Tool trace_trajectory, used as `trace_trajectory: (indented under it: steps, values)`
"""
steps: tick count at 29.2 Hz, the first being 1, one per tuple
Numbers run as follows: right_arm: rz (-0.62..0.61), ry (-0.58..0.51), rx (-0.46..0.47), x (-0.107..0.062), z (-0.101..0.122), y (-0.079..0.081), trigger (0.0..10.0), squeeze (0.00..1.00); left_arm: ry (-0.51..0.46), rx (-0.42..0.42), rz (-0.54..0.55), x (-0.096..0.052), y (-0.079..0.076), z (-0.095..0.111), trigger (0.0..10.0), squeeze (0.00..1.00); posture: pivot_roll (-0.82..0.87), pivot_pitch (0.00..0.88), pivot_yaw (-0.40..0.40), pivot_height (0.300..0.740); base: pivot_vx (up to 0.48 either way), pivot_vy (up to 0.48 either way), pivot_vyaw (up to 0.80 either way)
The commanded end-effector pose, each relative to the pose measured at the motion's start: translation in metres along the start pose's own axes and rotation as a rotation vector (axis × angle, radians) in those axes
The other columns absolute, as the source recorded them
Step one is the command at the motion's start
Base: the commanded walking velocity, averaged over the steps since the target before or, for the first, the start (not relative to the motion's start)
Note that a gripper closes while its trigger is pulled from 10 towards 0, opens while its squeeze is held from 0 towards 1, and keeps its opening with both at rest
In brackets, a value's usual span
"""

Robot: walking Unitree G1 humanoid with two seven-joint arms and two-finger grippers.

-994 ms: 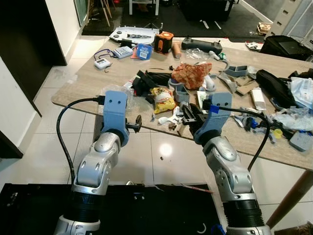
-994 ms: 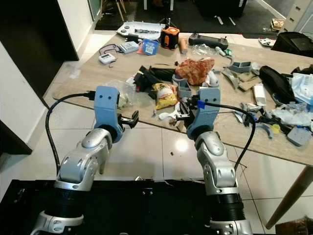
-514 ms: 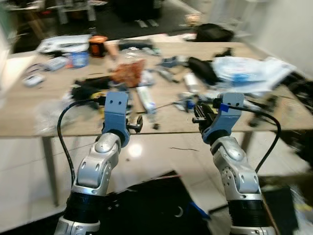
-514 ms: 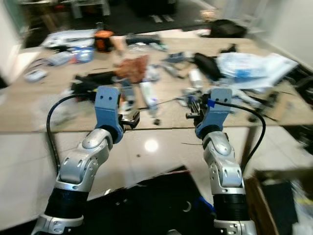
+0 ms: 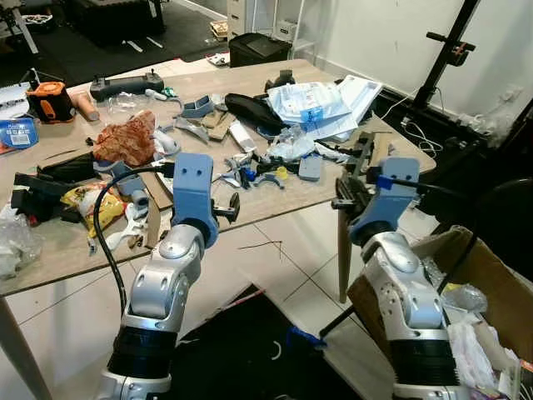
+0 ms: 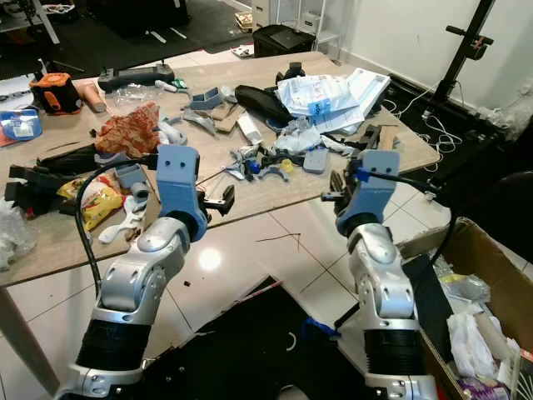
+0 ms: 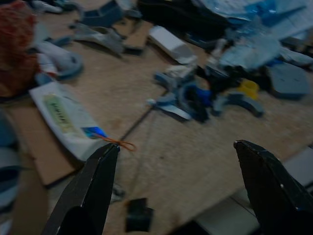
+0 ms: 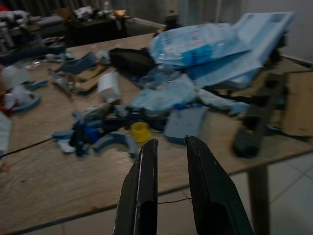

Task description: Picking trash to rubbish bin

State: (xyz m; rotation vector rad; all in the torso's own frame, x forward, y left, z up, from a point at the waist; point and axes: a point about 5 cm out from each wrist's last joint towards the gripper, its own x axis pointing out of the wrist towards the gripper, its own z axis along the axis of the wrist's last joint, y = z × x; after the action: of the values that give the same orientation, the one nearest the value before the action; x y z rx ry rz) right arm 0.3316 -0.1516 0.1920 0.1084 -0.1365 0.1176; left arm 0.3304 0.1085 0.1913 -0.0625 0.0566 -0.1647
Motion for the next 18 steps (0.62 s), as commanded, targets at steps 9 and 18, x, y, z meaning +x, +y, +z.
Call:
trace_trajectory:
  steps: [9, 18]
  values:
    - [0.059, -0.074, 0.034, 0.001, 0.011, 0.008, 10.0, 0.00, -0.017, -0.054, 0.008, -0.001, 0.001, 0.001, 10.0, 0.00, -0.01, 0.090, -0.003, 0.740, 0.334, 0.000, 0.00]
    - [0.065, -0.070, 0.032, 0.001, 0.009, 0.008, 10.0, 0.00, -0.020, -0.056, 0.014, -0.001, 0.001, 0.000, 10.0, 0.00, -0.01, 0.097, -0.008, 0.740, 0.360, 0.000, 0.00]
